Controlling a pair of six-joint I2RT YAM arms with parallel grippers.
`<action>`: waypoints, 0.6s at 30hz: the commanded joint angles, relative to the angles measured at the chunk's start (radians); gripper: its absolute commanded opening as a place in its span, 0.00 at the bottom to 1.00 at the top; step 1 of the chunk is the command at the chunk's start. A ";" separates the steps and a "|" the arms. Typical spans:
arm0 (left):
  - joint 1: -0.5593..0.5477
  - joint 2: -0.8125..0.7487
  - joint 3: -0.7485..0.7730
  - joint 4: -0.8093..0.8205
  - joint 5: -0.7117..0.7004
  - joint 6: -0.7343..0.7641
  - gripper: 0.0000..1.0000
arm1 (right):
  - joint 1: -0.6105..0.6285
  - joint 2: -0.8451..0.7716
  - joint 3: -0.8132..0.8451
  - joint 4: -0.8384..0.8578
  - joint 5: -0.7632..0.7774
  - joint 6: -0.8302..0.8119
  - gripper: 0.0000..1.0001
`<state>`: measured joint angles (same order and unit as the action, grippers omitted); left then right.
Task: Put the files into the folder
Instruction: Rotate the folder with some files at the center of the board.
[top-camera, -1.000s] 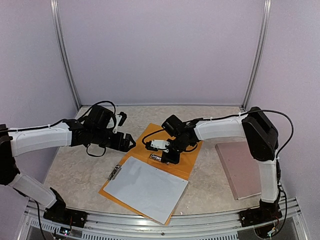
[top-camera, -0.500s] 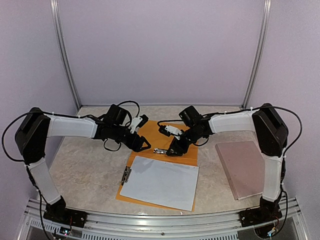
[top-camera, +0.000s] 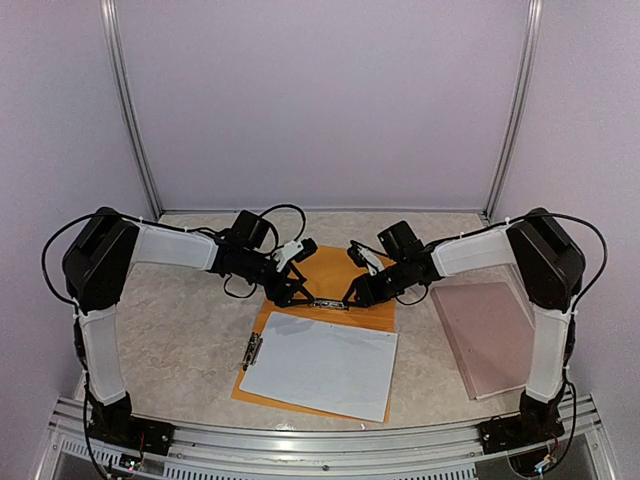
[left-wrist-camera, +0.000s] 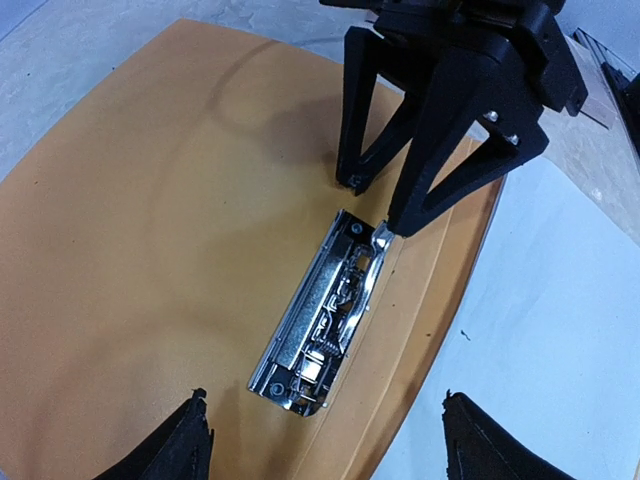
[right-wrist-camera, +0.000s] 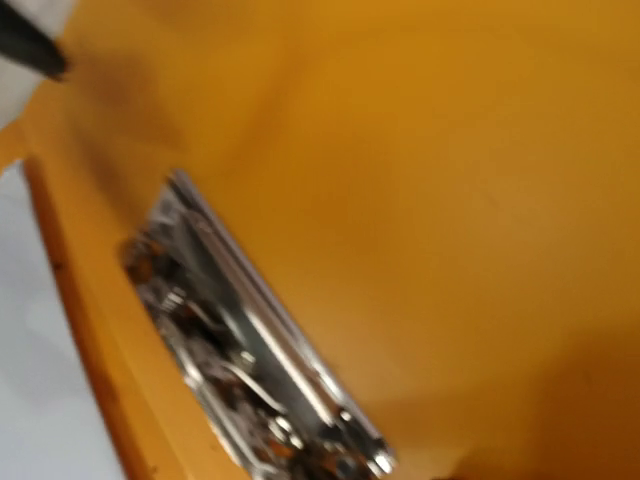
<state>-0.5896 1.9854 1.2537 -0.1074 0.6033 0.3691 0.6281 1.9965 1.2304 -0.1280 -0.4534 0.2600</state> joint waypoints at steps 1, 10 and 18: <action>-0.013 0.036 0.062 -0.048 0.046 0.135 0.76 | -0.002 -0.051 -0.045 0.090 -0.006 0.142 0.45; -0.065 0.081 0.118 -0.150 -0.042 0.174 0.76 | -0.010 -0.043 -0.077 0.125 -0.046 0.181 0.36; -0.094 0.081 0.112 -0.156 -0.102 0.164 0.75 | -0.008 -0.061 -0.123 0.125 -0.032 0.183 0.29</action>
<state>-0.6712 2.0502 1.3552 -0.2386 0.5373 0.5232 0.6239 1.9697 1.1309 -0.0097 -0.4900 0.4370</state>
